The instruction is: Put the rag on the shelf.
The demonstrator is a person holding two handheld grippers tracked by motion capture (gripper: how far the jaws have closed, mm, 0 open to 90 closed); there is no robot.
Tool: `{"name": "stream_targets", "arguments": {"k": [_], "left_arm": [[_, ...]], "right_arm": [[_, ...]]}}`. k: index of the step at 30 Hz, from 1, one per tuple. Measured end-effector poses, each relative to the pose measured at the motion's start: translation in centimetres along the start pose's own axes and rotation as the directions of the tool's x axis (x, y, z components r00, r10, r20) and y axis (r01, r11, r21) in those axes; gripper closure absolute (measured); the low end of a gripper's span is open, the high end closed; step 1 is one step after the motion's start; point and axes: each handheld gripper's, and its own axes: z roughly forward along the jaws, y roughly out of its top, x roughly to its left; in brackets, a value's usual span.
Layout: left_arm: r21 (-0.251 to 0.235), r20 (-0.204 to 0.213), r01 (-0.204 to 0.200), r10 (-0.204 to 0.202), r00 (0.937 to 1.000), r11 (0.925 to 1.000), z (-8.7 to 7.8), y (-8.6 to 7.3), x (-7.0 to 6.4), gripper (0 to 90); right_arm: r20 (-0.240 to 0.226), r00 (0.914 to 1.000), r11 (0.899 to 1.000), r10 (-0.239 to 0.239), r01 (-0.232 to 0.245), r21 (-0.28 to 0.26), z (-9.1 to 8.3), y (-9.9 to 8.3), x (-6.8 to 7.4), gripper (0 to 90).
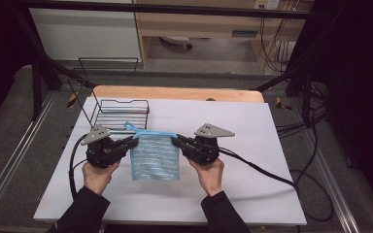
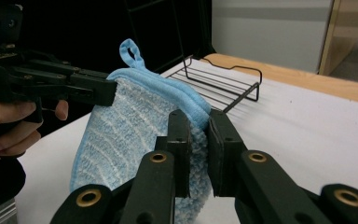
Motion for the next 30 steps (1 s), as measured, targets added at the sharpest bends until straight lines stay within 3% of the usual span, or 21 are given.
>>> {"name": "stream_targets", "arguments": {"k": [18,30], "left_arm": [[-0.12,-0.048,-0.002,-0.003,0.9989,0.9928,-3.2,2.5,1.2,81.6],[-0.191,-0.089,-0.019,0.002,0.996,0.9813,-5.2,4.8,2.1,81.7]], "right_arm": [[-0.001,0.9984,0.994,-0.056,0.056,-0.094,1.7,3.9,2.2,81.4],[0.006,0.9947,0.984,-0.103,0.103,-0.146,3.0,7.1,3.6,81.6]]}}
